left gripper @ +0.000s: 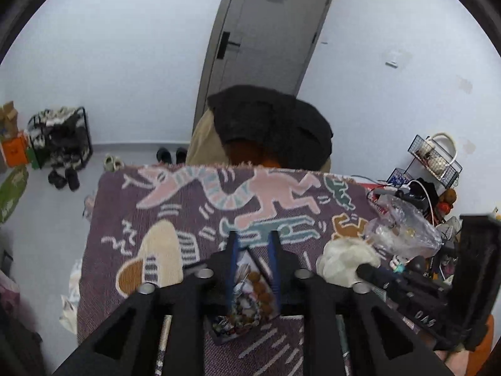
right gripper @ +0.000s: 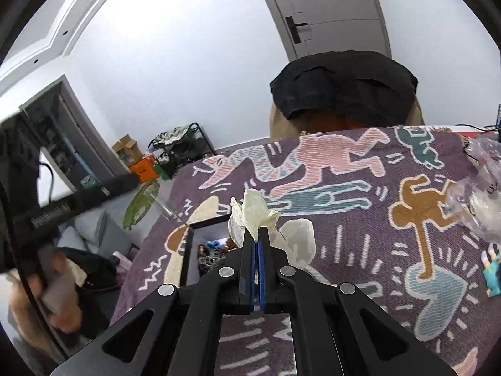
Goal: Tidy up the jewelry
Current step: 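Carry the necklace into the box and open left gripper while right carries the scrunchie, then lower the scrunchie into the black box and open right gripper, then move left gripper to the gold butterfly brooch on the blanket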
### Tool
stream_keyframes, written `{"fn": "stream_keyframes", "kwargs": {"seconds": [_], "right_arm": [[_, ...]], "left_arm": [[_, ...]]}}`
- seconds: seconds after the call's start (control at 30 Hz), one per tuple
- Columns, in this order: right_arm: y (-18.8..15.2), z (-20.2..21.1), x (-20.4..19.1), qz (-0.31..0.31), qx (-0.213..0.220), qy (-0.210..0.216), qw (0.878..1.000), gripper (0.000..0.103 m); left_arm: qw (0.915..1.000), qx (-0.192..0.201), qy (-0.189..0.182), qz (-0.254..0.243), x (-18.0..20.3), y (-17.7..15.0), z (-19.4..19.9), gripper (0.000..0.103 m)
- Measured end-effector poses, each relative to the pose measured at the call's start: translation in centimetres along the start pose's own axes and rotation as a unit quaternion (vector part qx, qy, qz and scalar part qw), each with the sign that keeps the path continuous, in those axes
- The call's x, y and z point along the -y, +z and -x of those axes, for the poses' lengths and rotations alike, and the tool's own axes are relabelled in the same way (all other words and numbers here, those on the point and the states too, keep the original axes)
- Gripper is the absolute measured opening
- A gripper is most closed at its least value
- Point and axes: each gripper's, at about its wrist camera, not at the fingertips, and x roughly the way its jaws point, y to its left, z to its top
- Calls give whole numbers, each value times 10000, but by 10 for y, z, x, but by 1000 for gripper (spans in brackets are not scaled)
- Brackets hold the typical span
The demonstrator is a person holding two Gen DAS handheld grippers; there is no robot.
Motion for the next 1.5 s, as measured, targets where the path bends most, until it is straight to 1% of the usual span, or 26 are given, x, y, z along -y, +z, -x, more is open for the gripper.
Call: {"fn": "stream_keyframes", "kwargs": {"seconds": [0.03, 0.1, 0.17, 0.53, 0.57, 0.6, 0.63, 0.67, 0.7, 0.73, 0.77, 0.83, 0.9, 0.93, 0.97, 1.03, 1.13, 1.23, 1.3, 1.37, 1.5], "right_arm": [[1, -2, -4, 26, -14, 19, 10000, 3], [2, -6, -11, 73, -29, 50, 10000, 3], [2, -11, -19, 131, -56, 98, 9999, 3], [0, -46, -58, 371, -304, 430, 9979, 3], [0, -47, -60, 399, -309, 422, 9978, 5], [-1, -49, -62, 408, -361, 435, 9976, 10], [-2, -52, -60, 346, -472, 513, 9970, 32], [-3, -53, -58, 259, -489, 574, 9968, 57], [-5, -51, -55, 202, -440, 574, 9972, 64], [-8, -46, -50, 167, -311, 499, 9981, 66], [-9, -43, -47, 162, -277, 443, 9985, 66], [-14, -37, -37, 56, -288, 459, 9985, 66], [-16, -30, -28, -41, -264, 441, 9987, 67], [-19, -25, -21, -76, -231, 375, 9990, 70], [-21, -22, -18, -95, -208, 335, 9992, 76], [-26, -12, -9, -176, -113, 274, 9994, 84], [-32, 1, 4, -273, -21, 204, 9994, 87], [-39, 13, 15, -343, 56, 71, 9994, 95], [-44, 19, 25, -425, 98, 16, 9990, 97], [-48, 25, 34, -511, 112, -41, 9986, 103], [-56, 36, 53, -634, 154, -161, 9977, 103]], "left_arm": [[10000, -4, -5, 41, -3, -3, -2, 56], [9999, 82, 42, 91, -10, -8, -1, 71], [9997, 165, 121, 124, -18, -12, 2, 71], [9980, 280, 438, 359, -59, -38, 21, 71], [9979, 289, 448, 373, -61, -40, 22, 71], [9976, 304, 469, 396, -64, -44, 24, 71], [9975, 310, 484, 405, -66, -46, 25, 71], [9974, 316, 493, 410, -67, -48, 26, 71], [9973, 323, 510, 413, -68, -50, 28, 71], [9972, 334, 529, 414, -69, -53, 29, 73], [9971, 348, 541, 415, -68, -55, 30, 74], [9970, 386, 525, 411, -65, -58, 32, 85], [9969, 478, 483, 390, -60, -61, 35, 92], [9969, 516, 464, 373, -58, -62, 36, 96], [9969, 549, 442, 348, -54, -63, 36, 97], [9972, 556, 392, 312, -46, -65, 36, 98], [9977, 537, 341, 224, -32, -70, 34, 98], [9981, 522, 307, 100, -17, -75, 32, 98], [9983, 521, 265, 50, -7, -79, 30, 98], [9985, 497, 216, 14, 1, -83, 27, 98], [9993, 378, 66, -23, 18, -93, 17, 98]]}}
